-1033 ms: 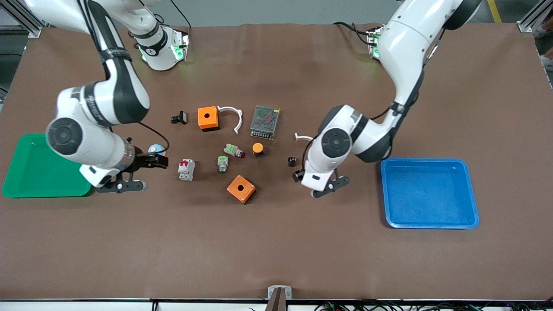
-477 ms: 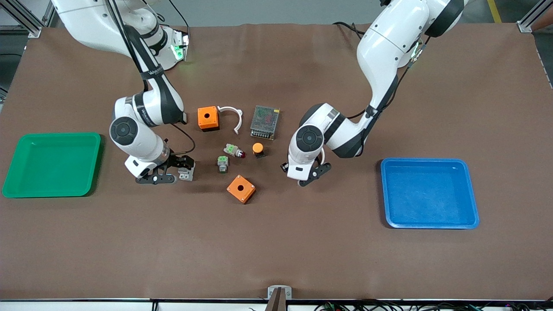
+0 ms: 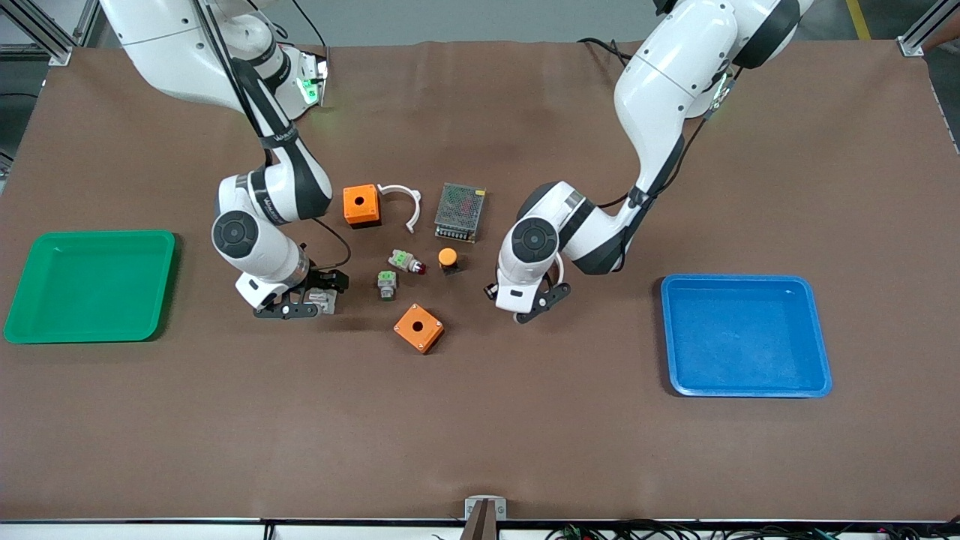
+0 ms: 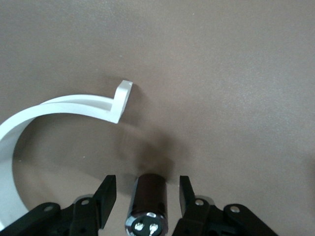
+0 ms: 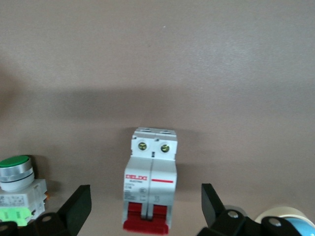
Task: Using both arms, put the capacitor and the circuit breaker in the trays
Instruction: 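Grasp the breaker with the right gripper while the left gripper grasps the capacitor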
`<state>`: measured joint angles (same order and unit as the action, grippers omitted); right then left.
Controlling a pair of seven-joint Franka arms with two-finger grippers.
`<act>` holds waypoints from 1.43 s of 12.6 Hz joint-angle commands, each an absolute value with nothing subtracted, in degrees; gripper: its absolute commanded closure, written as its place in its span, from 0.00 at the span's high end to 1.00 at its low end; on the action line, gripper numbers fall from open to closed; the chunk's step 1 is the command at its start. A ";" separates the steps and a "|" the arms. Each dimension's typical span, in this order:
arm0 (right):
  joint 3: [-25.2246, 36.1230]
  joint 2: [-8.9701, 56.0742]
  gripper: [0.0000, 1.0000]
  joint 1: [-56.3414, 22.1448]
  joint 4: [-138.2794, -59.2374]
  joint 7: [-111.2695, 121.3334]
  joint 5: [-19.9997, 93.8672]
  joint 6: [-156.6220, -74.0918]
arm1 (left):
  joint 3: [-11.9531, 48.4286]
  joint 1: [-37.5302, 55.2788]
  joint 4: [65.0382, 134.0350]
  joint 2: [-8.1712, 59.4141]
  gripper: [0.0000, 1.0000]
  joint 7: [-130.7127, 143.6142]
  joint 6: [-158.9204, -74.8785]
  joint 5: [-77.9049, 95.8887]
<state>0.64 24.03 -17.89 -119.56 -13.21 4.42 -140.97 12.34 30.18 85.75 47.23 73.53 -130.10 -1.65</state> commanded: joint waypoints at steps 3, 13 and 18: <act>0.88 24.08 0.48 -18.37 -119.53 -13.71 5.54 -141.50 | 11.69 31.90 85.69 47.81 0.49 75.76 -131.40 -1.67; 1.67 16.71 0.17 -11.62 -112.26 -11.35 5.45 -122.84 | 8.79 29.19 85.25 40.70 0.01 74.80 -129.29 -5.00; 1.76 16.00 0.16 3.22 -99.06 2.69 4.05 -101.61 | 8.79 22.08 85.25 35.78 0.00 59.37 -124.64 -6.15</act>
